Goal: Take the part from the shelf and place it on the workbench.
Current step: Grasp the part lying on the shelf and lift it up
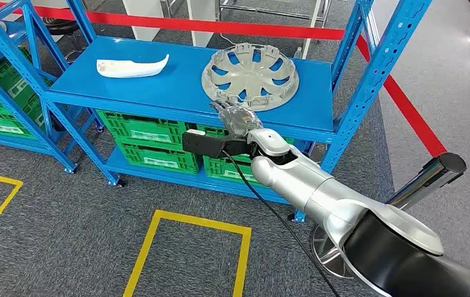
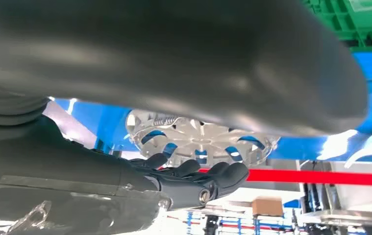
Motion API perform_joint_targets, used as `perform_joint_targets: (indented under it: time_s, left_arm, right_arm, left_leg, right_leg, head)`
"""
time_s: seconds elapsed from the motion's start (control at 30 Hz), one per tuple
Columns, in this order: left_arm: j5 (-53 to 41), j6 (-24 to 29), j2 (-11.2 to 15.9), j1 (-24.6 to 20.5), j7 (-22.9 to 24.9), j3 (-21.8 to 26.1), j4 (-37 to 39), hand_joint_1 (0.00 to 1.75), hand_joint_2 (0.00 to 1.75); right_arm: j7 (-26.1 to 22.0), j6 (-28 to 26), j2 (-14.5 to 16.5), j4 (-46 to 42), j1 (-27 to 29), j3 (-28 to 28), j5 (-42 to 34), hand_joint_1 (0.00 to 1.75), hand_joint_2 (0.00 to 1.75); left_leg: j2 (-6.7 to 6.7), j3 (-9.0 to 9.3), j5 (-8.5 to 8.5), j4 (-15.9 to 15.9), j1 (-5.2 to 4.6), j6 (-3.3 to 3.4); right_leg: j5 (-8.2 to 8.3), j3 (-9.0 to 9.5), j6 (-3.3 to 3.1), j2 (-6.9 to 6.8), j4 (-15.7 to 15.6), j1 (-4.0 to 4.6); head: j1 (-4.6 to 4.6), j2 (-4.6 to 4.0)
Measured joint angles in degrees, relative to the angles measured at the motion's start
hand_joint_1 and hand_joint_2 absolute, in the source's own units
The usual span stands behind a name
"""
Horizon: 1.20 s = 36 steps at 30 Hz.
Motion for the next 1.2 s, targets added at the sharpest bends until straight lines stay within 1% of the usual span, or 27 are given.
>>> perform_joint_targets:
  time_s: [0.17,0.27,0.47,0.57,0.93,1.2]
  left_arm:
    - [0.1,0.0,0.2,-0.3,-0.2,0.0,0.0,0.0,0.0]
    - [0.2,0.1,0.3,-0.5,-0.2,0.0,0.0,0.0,0.0]
    - [0.5,0.3,0.5,-0.7,-0.5,0.0,0.0,0.0,0.0]
    - [0.6,0.3,0.7,-0.7,-0.5,0.0,0.0,0.0,0.0]
    - [0.7,0.4,0.8,-0.5,-0.8,0.0,0.0,0.0,0.0]
    - [1.1,0.7,0.8,-0.4,-1.6,0.0,0.0,0.0,0.0]
  right_arm:
    - [2.5,2.1,0.7,0.1,0.0,0.7,0.1,0.0,0.0]
    - [3.4,2.5,1.2,0.3,0.0,1.3,0.1,0.0,0.0]
    - [4.0,1.5,1.5,0.5,0.1,2.2,0.3,0.0,0.0]
    - [4.8,0.4,1.0,0.5,0.4,2.5,0.5,0.0,0.0]
    - [8.1,-1.5,-4.3,-0.9,2.1,2.1,0.3,0.0,0.0]
    - [11.2,-2.9,-10.0,-5.3,3.8,0.2,-1.2,0.0,0.0]
  left_leg:
    - [0.0,0.01,0.0,0.0,0.0,0.0]
    - [0.0,0.01,0.0,0.0,0.0,0.0]
    - [0.01,0.02,0.0,0.0,-0.01,0.0]
    - [0.01,0.04,0.0,0.0,-0.02,0.0]
    - [0.01,0.06,-0.01,0.0,-0.03,0.0]
    - [0.04,0.07,-0.01,0.0,-0.04,0.01]
  right_leg:
    - [0.0,0.0,0.0,0.01,0.0,0.0]
    - [0.0,0.0,0.0,0.01,0.0,0.0]
    - [0.0,0.0,0.0,0.02,0.0,0.0]
    - [0.0,0.0,0.0,0.02,0.0,0.01]
    - [0.01,0.01,0.01,0.03,-0.1,0.0]
    - [0.01,0.02,0.01,0.06,-0.1,0.0]
  head:
    - [-0.01,0.0]
    - [-0.01,0.0]
    - [0.0,0.0]
    - [-0.02,0.0]
    - [-0.01,0.0]
    - [0.0,0.0]
